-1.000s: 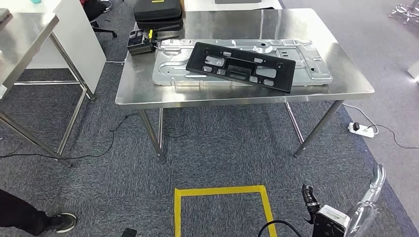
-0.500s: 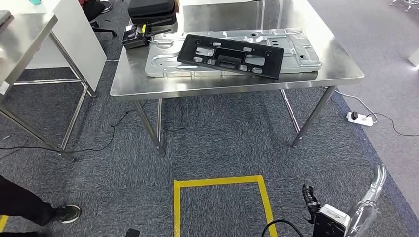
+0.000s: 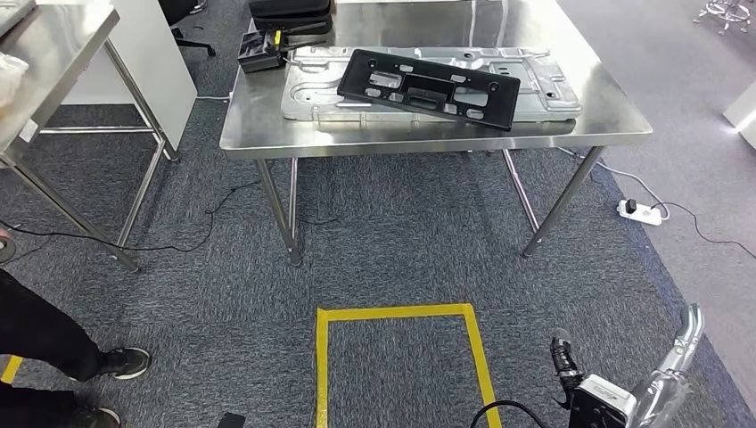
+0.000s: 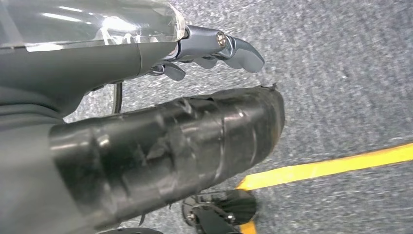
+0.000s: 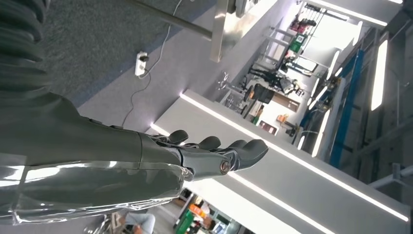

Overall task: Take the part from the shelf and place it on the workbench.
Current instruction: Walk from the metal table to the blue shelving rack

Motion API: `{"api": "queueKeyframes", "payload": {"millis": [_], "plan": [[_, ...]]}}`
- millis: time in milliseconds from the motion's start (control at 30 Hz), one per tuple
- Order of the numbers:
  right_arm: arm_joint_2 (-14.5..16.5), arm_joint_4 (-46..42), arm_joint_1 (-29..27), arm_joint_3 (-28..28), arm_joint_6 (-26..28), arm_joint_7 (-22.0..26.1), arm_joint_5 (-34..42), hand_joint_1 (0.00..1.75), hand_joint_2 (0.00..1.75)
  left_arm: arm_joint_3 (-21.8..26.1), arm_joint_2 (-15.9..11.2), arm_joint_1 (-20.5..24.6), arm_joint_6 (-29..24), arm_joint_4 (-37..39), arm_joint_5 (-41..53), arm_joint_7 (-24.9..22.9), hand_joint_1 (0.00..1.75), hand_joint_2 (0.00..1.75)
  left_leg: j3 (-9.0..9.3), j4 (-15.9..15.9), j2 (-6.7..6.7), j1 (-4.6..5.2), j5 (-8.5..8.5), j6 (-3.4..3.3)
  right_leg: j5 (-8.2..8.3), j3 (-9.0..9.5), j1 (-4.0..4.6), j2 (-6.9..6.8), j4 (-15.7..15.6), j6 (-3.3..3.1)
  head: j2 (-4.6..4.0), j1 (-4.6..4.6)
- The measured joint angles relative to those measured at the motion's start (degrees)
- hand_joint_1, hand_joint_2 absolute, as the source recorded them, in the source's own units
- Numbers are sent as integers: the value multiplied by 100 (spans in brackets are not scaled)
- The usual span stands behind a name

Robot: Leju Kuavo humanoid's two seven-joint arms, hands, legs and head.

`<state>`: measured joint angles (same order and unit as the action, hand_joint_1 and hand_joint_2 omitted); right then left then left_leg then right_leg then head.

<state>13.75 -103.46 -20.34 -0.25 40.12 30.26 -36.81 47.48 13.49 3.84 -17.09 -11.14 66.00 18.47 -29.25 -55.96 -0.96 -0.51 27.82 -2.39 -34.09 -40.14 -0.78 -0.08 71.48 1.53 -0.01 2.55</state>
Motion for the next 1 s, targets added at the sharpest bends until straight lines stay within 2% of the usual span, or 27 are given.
{"api": "queueKeyframes", "payload": {"millis": [33,67,100,133,167,200,233,267,333,367,400,433,467,500,533,567,600,633,667,700,733,767,833,867,900,933,1000], "plan": [[6,-10,-10,-34,0,16,17,0,175,5,0,-2,0,1,1,-1,0,0,-75,-25,-4,2,-45,2,-61,-11,-6,0,226,17,-1,0],[15,-19,-19,-67,1,31,35,0,175,10,0,-3,0,1,2,-1,0,0,-153,-59,-4,2,-84,11,-2,77,-11,-1,258,27,-1,-1],[24,-31,-26,-99,1,42,50,0,175,15,0,-4,0,2,4,-1,0,0,-233,-101,-3,1,-117,25,132,275,-18,-1,78,29,0,1],[34,-45,-29,-125,1,48,59,0,175,19,0,-3,0,2,5,-1,0,0,-300,-146,-2,0,-140,42,272,553,-26,-2,-276,23,1,0],[43,-62,-28,-147,1,50,64,0,175,22,0,-2,-1,1,8,1,0,0,-360,-192,0,6,-157,62,331,849,-23,1,-697,9,1,1],[52,-79,-29,-165,1,52,67,0,175,25,0,0,-1,1,10,2,0,0,-401,-228,3,13,-176,87,349,1059,-13,4,-1022,-13,1,-2],[63,-95,-32,-182,1,56,70,0,175,27,0,2,-2,0,13,4,0,0,-428,-254,5,19,-198,117,326,1168,1,8,-1224,-36,1,-2],[72,-107,-36,-198,1,60,73,0,175,29,0,3,-2,-1,16,7,0,0,-448,-261,6,22,-230,152,303,1190,20,12,-1309,-65,1,-3],[97,-120,-42,-230,1,69,79,0,175,37,-1,-1,-2,-1,20,14,0,0,-476,-270,18,18,-267,232,385,1109,16,4,-1340,-146,1,-1],[111,-122,-39,-241,1,73,81,0,175,44,-2,-6,-2,-1,20,17,0,0,-515,-329,28,12,-180,262,445,1058,6,-4,-1356,-201,1,-4],[128,-123,-37,-249,1,75,83,0,175,51,-3,-13,-2,0,21,20,0,0,-579,-473,40,6,6,288,510,995,-6,-12,-1377,-253,1,-8],[144,-124,-37,-255,0,78,84,0,175,57,-5,-15,-2,0,21,22,0,0,-660,-723,49,-8,281,304,574,924,-9,-19,-1383,-291,1,-11],[155,-124,-38,-260,0,78,85,0,175,62,-6,-17,-2,1,21,23,0,0,-749,-1044,50,-12,569,318,634,844,-2,-20,-1382,-317,0,-16],[163,-124,-39,-265,0,78,85,0,175,65,-7,-16,-2,1,20,23,0,0,-814,-1383,50,-16,781,332,698,757,6,-21,-1375,-324,1,-18],[168,-124,-41,-271,1,78,85,0,175,69,-8,-16,-2,1,19,26,0,0,-826,-1640,50,-18,867,342,763,667,12,-22,-1364,-322,1,-17],[171,-124,-41,-278,1,78,85,0,175,74,-9,-16,-2,1,16,30,0,0,-763,-1741,50,-18,810,346,824,578,16,-22,-1346,-314,1,-18],[173,-124,-43,-286,1,78,85,0,175,79,-10,-15,-1,0,13,34,0,0,-610,-1654,50,-18,653,341,881,489,17,-22,-1322,-303,1,-19],[174,-124,-44,-294,1,77,86,0,175,84,-10,-12,-1,0,9,39,0,0,-371,-1382,50,-17,470,328,931,407,17,-21,-1293,-288,1,-19],[175,-124,-46,-301,1,75,86,0,175,90,-12,-3,0,-1,4,43,0,0,-71,-969,52,-12,381,305,979,336,20,-19,-1262,-267,1,-20],[178,-124,-49,-307,1,72,87,0,175,96,-13,6,-1,-1,1,45,0,0,216,-531,53,-1,374,278,1025,279,26,-20,-1235,-241,1,-18],[182,-124,-53,-312,1,68,87,0,175,102,-15,14,-1,-1,-2,48,0,0,413,-200,55,14,415,251,1075,247,29,-27,-1224,-210,1,-16],[186,-124,-57,-319,1,65,87,0,175,107,-16,21,0,-1,-5,49,0,0,515,7,57,33,472,222,1131,232,28,-35,-1229,-176,1,-19],[190,-124,-67,-343,1,56,102,0,175,114,-17,18,3,-1,-9,48,0,0,483,81,49,41,408,153,1227,222,17,-44,-1263,-104,1,-23],[190,-124,-76,-363,1,52,116,0,175,116,-16,17,6,-1,-11,46,0,0,438,96,36,31,341,110,1176,197,10,-33,-1236,-73,1,-24],[190,-124,-87,-387,1,48,131,0,175,118,-15,15,9,-1,-12,44,0,0,377,112,22,18,266,66,997,151,7,-21,-1117,-47,1,-21],[190,-124,-97,-413,1,46,143,0,175,120,-14,14,11,-1,-13,44,0,0,303,121,7,3,192,31,727,88,2,-10,-906,-27,0,-20],[190,-124,-108,-458,1,44,154,0,175,122,-15,14,13,-1,-14,44,0,0,125,92,-10,9,69,-2,131,-49,-4,-3,-217,7,0,-17]]}}
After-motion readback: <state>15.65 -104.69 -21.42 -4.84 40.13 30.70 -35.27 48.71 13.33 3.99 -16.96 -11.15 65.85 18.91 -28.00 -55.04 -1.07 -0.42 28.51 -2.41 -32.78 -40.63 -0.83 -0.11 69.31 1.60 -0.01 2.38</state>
